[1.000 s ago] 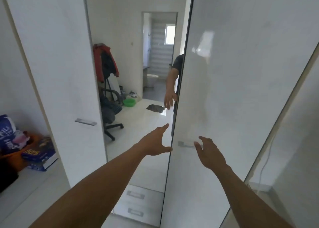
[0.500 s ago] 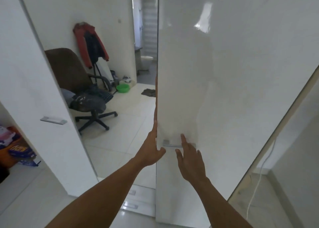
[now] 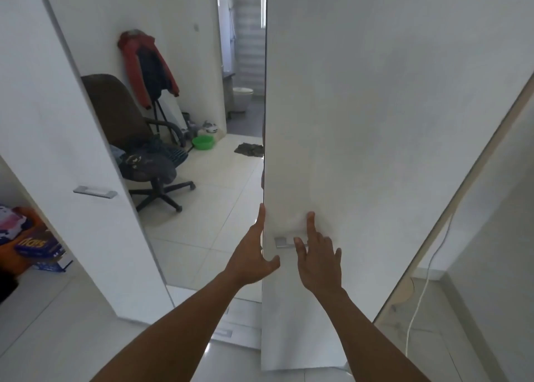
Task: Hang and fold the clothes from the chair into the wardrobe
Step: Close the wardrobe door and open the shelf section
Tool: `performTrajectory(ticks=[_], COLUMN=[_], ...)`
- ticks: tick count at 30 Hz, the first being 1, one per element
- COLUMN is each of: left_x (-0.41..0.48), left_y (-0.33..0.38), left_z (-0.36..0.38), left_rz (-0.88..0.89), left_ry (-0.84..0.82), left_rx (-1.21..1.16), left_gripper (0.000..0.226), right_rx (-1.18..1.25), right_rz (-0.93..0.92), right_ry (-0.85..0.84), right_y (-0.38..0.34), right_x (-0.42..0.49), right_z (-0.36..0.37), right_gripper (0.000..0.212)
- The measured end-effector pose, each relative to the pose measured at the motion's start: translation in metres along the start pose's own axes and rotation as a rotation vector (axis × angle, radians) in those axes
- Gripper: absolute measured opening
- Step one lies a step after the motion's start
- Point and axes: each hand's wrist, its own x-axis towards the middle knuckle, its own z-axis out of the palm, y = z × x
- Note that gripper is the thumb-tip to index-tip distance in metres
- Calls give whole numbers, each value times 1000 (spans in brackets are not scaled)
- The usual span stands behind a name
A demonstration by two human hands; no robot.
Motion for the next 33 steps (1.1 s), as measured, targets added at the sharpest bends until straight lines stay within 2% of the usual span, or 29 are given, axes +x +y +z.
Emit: performTrajectory(ticks=[4,8,14,19,22,26,33], left_x=[-47,-98,-156,-177,-180,-181,-173], left_y=[18,42,83,131,170,215,282], left_z=[2,2,24,46,65,99,177], left_rz=[67,121,110,252,327,388,488], left_ry=[-23,-102,-211,-360,-358,-401,-378], left_rx=[10,5,-41,-30,-52,-69,-136], left_gripper=[120,110,121,119,117,104,103], right_rx=[146,308,276,115,74,19,66], right_rz=[17,18,-124,-228,-202,-164,-99], right_ry=[-45,-92,149,308,388,462,583], right_y=[0,-4,-37,-54,-42,-14,68], right_x=[-38,-80,-145,-191,-213,-237,-256], right_z=[-16,-56,-137,-210,-243,-281,-328], right_gripper=[66,57,55,58,58,59,68])
